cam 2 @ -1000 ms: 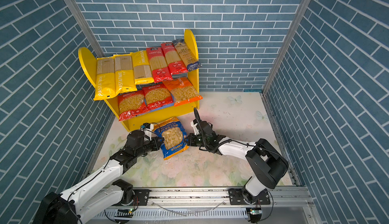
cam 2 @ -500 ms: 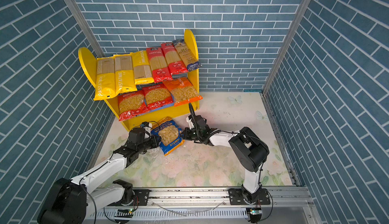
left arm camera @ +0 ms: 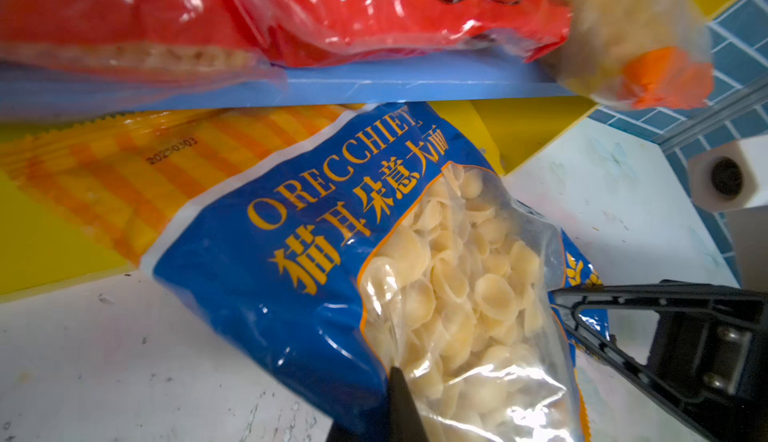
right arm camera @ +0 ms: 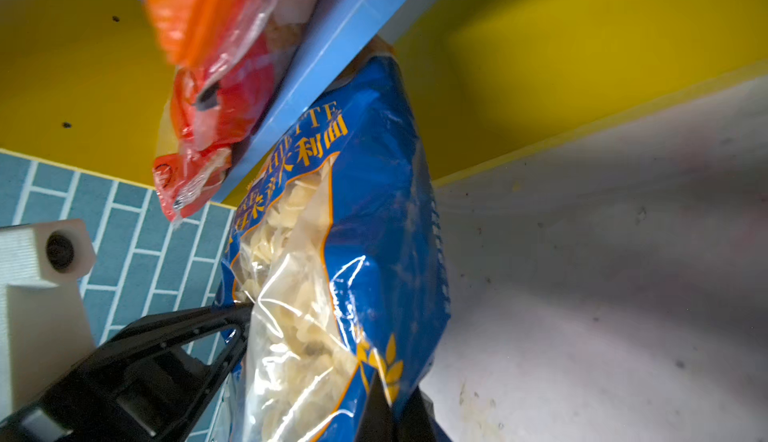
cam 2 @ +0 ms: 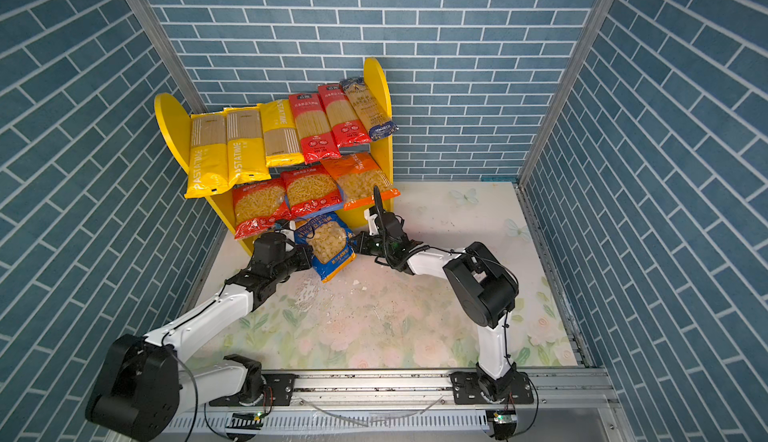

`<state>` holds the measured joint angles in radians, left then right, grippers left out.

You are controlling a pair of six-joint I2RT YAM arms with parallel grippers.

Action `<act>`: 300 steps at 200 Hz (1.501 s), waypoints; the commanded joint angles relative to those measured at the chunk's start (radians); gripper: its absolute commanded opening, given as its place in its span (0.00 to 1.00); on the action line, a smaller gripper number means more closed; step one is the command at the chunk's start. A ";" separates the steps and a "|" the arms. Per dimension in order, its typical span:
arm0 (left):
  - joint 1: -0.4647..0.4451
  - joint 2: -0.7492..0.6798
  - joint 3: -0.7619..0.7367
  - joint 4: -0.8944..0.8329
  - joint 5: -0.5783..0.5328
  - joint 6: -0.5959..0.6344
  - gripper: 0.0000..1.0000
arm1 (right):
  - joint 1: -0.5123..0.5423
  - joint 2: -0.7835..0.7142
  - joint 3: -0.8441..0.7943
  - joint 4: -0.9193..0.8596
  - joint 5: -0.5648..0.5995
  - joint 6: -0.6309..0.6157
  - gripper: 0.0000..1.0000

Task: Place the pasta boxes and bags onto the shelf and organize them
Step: 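Push the orecchiette bag under the blue shelf onto the bottom tier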

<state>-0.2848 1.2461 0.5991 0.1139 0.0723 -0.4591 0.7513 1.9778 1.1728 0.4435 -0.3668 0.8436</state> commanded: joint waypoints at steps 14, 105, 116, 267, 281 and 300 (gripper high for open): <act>0.018 0.127 0.022 0.080 -0.026 -0.009 0.00 | -0.023 0.073 0.064 0.131 0.114 0.040 0.08; 0.079 0.242 0.095 0.083 0.035 -0.041 0.00 | -0.015 -0.091 -0.176 0.023 0.109 0.186 0.61; 0.081 0.253 0.096 0.078 0.040 -0.046 0.00 | 0.008 -0.105 -0.224 0.040 0.111 0.249 0.64; 0.144 0.333 0.177 0.052 0.093 -0.058 0.19 | 0.170 0.119 -0.061 0.246 0.272 0.584 0.39; 0.145 0.317 0.174 0.037 0.090 -0.062 0.24 | 0.170 0.138 -0.033 0.250 0.272 0.595 0.32; 0.144 0.276 0.144 0.029 0.059 -0.065 0.27 | 0.171 0.167 -0.005 0.267 0.290 0.646 0.23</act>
<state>-0.1593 1.5810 0.7349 0.1322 0.1745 -0.5121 0.9218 2.1075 1.0859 0.6285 -0.1219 1.4151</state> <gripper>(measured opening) 0.254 0.273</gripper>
